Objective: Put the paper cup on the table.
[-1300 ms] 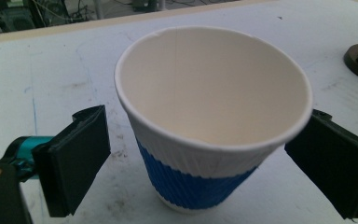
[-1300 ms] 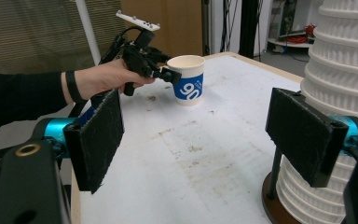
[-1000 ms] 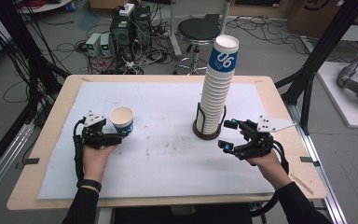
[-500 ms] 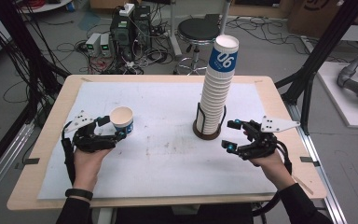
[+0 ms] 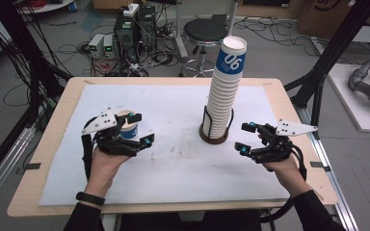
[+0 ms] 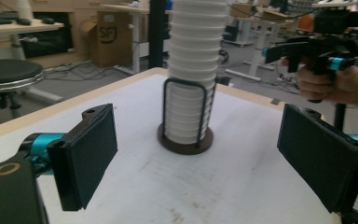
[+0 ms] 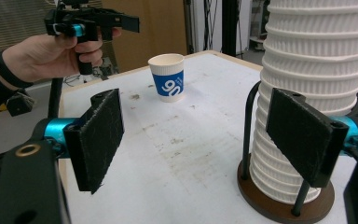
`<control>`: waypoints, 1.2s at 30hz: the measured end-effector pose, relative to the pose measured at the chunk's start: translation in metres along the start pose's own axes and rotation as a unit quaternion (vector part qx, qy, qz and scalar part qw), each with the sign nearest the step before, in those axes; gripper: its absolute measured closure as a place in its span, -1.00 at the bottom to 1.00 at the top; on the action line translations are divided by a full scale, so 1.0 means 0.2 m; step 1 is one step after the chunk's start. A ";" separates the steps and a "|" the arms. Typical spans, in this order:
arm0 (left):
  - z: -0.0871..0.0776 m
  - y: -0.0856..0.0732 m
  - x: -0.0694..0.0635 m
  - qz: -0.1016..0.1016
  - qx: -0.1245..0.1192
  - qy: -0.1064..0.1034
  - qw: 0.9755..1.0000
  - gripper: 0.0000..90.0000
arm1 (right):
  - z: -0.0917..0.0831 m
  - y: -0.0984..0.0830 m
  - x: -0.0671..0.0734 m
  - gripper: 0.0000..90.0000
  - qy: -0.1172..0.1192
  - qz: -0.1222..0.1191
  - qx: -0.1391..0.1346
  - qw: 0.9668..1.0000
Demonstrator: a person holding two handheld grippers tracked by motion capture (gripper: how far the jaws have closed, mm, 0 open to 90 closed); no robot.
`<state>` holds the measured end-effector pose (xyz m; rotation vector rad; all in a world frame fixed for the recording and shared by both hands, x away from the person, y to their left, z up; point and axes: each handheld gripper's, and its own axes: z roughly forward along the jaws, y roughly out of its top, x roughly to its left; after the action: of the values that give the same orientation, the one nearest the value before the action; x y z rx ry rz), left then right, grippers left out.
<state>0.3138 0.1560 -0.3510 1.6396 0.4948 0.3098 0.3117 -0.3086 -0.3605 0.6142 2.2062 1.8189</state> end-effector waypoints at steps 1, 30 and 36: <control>0.01 0.00 -0.01 -0.002 -0.002 -0.013 1.000 -0.74 | 0.00 0.01 0.00 -0.57 -0.001 0.000 -0.001 1.000; 0.09 0.03 -0.12 0.007 0.005 -0.049 0.999 -0.73 | -0.03 0.05 0.02 -0.57 0.000 -0.008 -0.011 1.000; 0.10 0.03 -0.12 0.008 0.010 -0.050 0.999 -0.71 | -0.02 0.05 0.02 -0.57 0.001 -0.008 -0.008 1.000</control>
<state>0.3025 0.1260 -0.3460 1.6699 0.4099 0.2332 0.3080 -0.3093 -0.3496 0.5891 2.1895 1.8292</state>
